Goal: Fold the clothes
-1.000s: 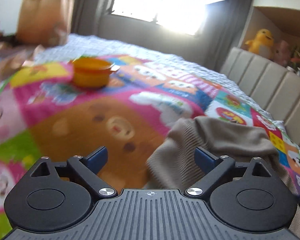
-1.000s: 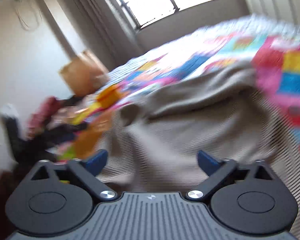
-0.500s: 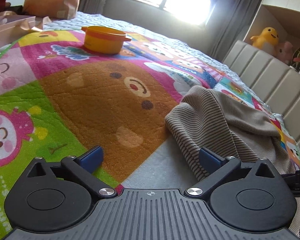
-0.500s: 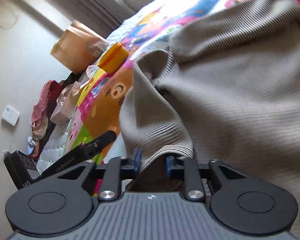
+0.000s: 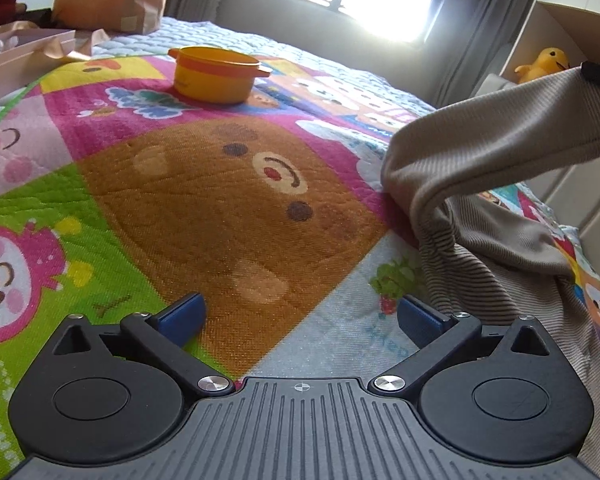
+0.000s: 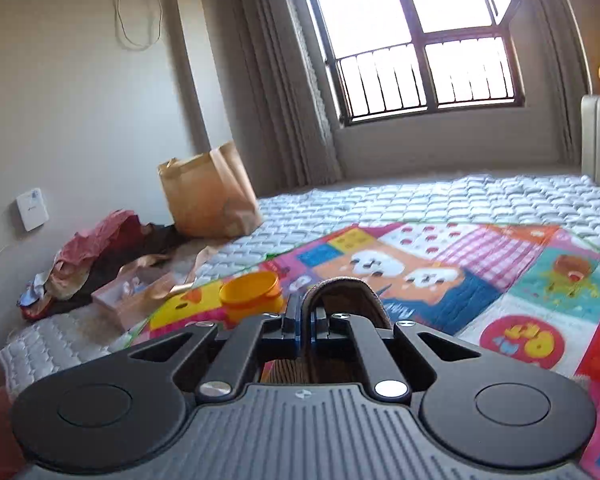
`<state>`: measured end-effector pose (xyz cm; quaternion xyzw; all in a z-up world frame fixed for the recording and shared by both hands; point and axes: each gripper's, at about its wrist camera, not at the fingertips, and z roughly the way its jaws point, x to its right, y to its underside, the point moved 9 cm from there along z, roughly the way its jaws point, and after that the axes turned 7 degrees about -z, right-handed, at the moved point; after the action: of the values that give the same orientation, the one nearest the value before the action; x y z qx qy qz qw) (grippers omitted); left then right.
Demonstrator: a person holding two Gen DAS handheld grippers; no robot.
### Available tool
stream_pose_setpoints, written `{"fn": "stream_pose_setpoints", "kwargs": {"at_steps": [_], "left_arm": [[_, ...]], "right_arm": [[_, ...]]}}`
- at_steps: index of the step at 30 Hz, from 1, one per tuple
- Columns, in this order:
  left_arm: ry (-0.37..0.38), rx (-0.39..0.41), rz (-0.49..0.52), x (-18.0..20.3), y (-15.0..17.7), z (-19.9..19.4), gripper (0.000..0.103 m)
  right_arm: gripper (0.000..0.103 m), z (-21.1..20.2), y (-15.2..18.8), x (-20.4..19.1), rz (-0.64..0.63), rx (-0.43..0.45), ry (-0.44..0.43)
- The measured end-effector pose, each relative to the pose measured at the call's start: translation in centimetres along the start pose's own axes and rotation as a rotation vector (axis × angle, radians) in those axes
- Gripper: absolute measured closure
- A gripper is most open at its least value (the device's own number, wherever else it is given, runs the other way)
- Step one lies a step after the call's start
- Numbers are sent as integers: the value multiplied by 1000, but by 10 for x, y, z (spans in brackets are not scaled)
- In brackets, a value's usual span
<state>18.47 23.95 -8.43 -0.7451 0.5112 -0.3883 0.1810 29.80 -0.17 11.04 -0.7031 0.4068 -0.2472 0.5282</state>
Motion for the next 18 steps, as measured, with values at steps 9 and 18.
{"fn": "stream_pose_setpoints", "kwargs": {"at_steps": [9,18], "left_arm": [[-38,-12,39,4,2,4,0],[-19,-29,64,25,-5,11,0]], "right_arm": [[99,-38,14,51,-25,-3,204],[99,-74,102,80,85,-133,305]]}}
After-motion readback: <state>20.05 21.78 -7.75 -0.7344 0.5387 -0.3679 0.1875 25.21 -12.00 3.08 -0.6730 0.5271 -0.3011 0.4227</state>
